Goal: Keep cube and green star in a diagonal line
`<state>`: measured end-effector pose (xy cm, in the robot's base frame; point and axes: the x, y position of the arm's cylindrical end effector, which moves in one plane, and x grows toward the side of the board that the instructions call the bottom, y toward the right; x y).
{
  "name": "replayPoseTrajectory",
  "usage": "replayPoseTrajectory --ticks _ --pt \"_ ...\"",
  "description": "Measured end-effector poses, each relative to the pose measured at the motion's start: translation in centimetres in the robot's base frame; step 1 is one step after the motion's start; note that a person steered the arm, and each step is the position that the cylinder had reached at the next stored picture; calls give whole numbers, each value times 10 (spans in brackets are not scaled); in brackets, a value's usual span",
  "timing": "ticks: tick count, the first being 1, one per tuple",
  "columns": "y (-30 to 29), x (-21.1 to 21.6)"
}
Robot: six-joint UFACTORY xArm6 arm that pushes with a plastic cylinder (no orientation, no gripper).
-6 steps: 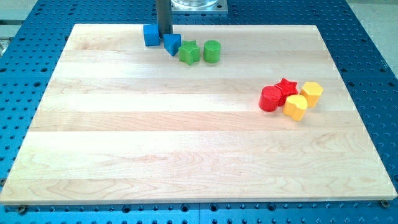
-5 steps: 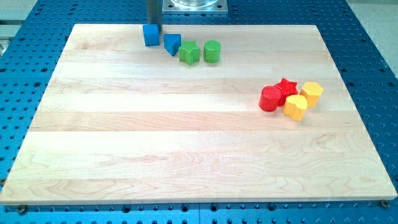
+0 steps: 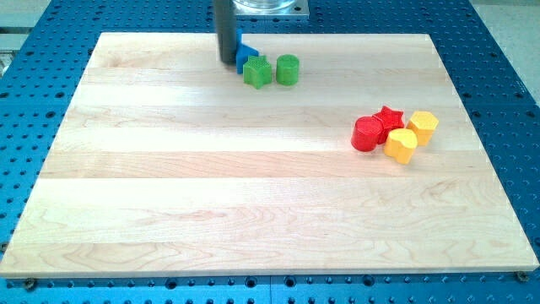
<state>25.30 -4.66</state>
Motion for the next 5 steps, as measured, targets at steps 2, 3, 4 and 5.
replayPoseTrajectory --ticks 2,3,4,5 --pt "52 -13" --pt "13 20" --pt "15 52" --pt "64 38"
